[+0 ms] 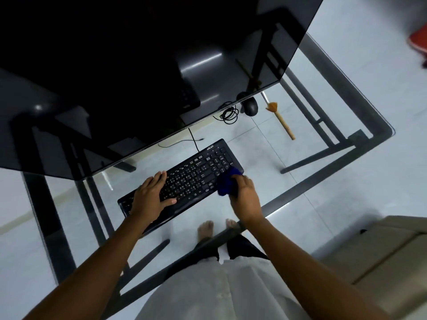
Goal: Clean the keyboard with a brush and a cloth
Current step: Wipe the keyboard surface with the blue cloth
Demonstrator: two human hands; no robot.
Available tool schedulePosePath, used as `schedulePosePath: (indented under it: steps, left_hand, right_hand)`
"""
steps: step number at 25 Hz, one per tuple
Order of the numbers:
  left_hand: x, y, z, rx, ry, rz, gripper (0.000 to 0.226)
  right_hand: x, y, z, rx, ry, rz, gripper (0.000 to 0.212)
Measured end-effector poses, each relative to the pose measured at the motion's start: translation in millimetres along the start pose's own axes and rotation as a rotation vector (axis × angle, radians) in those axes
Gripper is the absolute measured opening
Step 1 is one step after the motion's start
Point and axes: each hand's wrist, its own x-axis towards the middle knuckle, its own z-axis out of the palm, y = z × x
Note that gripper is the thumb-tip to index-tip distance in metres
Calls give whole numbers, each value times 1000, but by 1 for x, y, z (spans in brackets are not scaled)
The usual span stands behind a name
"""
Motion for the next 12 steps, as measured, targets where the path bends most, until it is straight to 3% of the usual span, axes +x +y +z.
schedulePosePath:
  steps: [3,9,12]
  left_hand:
    - [0,-5,-3,-12,-28,32,94]
    - [0,-7,-6,26,-47,41,94]
    - [0,-7,-5,50,-40,45,95]
  right_hand:
    - [20,7,-10,0,131,169,49]
    - [-34,-33,34,-69,-37,4,48]
    - [-18,-21,24,-36,78,112,46]
